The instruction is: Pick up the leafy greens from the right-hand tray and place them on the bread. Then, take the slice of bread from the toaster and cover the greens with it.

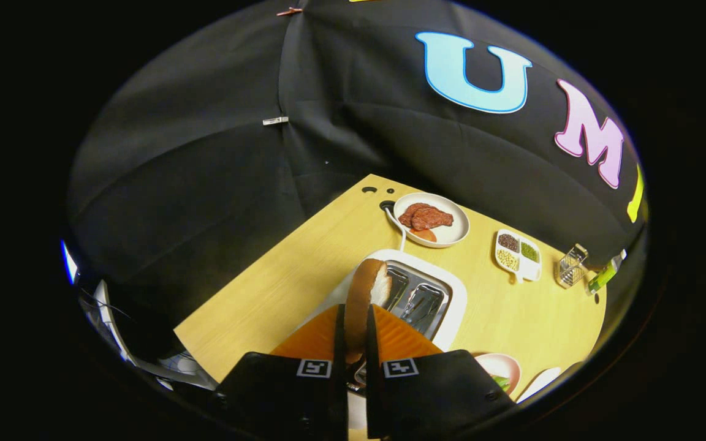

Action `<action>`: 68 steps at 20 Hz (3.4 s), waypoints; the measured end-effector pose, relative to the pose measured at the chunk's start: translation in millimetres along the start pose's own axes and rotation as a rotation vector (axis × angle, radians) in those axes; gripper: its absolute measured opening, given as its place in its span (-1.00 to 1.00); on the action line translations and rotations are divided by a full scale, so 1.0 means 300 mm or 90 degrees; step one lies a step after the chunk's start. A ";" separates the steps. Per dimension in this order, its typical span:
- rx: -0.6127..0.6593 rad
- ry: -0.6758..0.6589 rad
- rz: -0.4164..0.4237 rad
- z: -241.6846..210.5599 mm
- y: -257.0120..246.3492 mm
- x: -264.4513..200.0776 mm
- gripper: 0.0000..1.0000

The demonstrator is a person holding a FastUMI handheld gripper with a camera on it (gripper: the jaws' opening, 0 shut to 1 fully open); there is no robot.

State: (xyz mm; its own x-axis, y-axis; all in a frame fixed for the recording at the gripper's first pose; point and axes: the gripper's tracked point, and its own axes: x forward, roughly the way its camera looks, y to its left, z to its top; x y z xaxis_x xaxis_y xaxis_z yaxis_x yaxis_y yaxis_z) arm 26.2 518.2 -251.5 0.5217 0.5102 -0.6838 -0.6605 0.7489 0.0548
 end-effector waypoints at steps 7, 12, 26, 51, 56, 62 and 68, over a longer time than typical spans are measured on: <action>0.058 -0.050 0.036 0.119 -0.069 -0.124 -0.68; 0.107 -0.101 0.036 0.208 -0.186 -0.234 -0.68; 0.259 -0.094 0.002 0.012 -0.589 -0.351 -0.69; 0.415 0.030 -0.032 -0.604 -0.785 -0.219 -0.68; 0.446 0.053 -0.073 -0.670 -0.825 -0.227 -0.69; 0.416 0.075 -0.148 -0.740 -0.887 -0.266 0.00; 0.380 0.040 -0.173 -0.676 -0.942 -0.347 0.97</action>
State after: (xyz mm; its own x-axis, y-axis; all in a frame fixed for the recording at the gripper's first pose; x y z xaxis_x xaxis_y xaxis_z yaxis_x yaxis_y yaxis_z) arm 49.1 167.7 -343.4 0.5833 0.2575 -0.7703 -0.0876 0.9628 0.2554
